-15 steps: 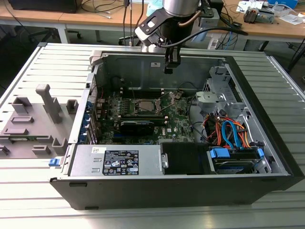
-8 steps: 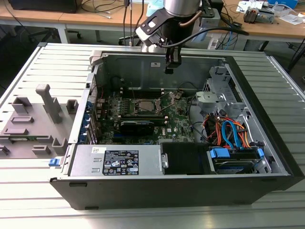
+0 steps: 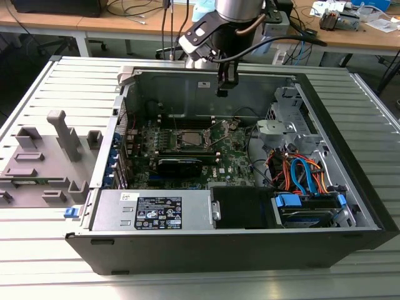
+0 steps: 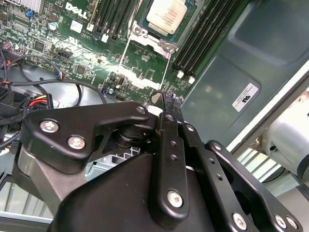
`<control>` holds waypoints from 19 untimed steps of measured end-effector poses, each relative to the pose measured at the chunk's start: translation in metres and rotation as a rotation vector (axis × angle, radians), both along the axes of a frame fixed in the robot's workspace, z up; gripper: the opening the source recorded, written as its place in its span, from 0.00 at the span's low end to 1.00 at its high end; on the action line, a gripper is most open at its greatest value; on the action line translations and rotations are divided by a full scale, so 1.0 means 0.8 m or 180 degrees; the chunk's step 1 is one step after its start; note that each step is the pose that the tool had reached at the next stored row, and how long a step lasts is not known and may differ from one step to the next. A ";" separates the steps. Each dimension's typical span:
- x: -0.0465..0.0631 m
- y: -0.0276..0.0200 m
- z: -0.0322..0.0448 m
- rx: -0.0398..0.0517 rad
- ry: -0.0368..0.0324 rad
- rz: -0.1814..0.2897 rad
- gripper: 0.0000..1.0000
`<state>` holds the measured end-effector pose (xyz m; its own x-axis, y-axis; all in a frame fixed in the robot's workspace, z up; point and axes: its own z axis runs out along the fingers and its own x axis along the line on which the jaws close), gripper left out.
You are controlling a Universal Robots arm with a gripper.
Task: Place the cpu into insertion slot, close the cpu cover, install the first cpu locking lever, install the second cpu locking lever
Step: 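Close the cpu cover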
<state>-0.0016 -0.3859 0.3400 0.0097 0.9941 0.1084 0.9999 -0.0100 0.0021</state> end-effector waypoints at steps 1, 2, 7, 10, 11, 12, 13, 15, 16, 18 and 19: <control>0.000 0.0000 0.0000 0.0000 0.0000 0.0000 0.11; 0.001 0.0000 0.0000 0.0000 0.0000 0.0000 0.11; 0.002 0.0000 -0.0002 0.0000 0.0000 0.0000 0.11; 0.003 0.0000 -0.0003 0.0000 0.0000 0.0000 0.11; 0.003 0.0000 -0.0003 0.0000 0.0000 0.0000 0.11; 0.004 0.0000 -0.0003 0.0000 0.0000 0.0000 0.11; 0.004 0.0000 -0.0004 0.0000 0.0000 0.0000 0.11; 0.005 0.0000 -0.0004 0.0000 0.0000 0.0000 0.11; 0.005 0.0000 -0.0005 0.0000 0.0000 0.0000 0.11; 0.005 0.0000 -0.0005 0.0000 0.0000 0.0000 0.11; 0.006 0.0000 -0.0005 0.0000 0.0000 0.0000 0.11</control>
